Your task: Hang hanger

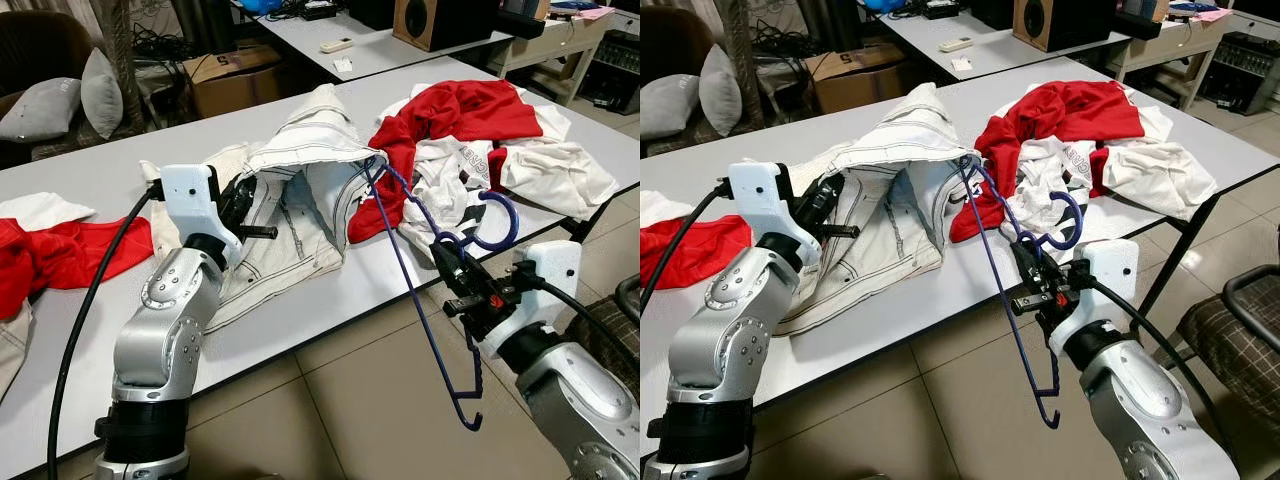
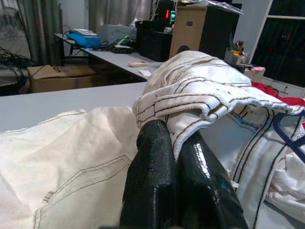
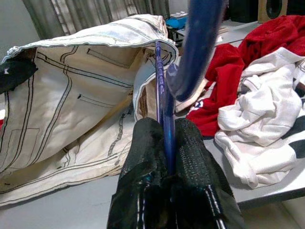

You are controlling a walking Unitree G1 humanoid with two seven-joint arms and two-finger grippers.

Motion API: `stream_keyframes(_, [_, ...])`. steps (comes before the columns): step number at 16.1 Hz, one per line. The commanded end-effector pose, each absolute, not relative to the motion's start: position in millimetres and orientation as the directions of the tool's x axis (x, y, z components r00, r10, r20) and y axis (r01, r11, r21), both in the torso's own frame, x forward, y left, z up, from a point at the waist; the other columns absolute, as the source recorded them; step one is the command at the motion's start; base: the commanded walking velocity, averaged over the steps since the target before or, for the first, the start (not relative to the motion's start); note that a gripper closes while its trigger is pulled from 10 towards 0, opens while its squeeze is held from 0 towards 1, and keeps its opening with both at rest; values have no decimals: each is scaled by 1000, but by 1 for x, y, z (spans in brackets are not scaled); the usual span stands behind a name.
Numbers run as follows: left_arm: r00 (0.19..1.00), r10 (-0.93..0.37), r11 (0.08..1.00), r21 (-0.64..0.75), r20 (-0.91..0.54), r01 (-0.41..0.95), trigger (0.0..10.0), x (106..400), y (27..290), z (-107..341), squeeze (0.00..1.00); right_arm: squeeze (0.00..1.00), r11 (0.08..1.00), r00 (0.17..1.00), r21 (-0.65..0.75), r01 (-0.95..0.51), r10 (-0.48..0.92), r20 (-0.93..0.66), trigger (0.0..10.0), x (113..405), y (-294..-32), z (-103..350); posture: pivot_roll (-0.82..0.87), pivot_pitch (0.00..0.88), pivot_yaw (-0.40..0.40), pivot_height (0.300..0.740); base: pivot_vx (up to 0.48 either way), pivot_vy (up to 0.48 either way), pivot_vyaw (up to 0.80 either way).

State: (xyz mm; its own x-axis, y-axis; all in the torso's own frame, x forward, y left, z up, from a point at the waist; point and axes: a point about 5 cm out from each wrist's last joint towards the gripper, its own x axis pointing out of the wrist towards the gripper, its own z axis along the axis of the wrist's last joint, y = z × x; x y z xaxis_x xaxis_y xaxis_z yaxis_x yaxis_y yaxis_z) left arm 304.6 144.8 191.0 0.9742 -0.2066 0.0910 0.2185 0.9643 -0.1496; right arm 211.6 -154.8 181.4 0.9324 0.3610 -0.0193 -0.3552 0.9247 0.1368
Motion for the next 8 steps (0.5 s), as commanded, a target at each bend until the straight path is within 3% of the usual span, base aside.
stream_keyframes(1, [972, -214, 964, -138, 97, 226, 10000, 301, 143, 195, 0, 0, 920, 926, 129, -370, 376, -24, 10000, 214, -154, 181, -83, 0, 79, 740, 0, 0, 0])
stream_keyframes(5, [970, -224, 964, -128, 90, 235, 10000, 297, 143, 195, 0, 0, 920, 926, 132, -368, 376, -42, 10000, 209, -154, 178, -93, 0, 74, 740, 0, 0, 0])
stream_keyframes(8, [966, -242, 961, -118, 88, 251, 10000, 297, 137, 195, 0, 0, 922, 927, 130, -364, 373, -47, 10000, 208, -155, 179, -103, 0, 79, 740, -266, 0, 0])
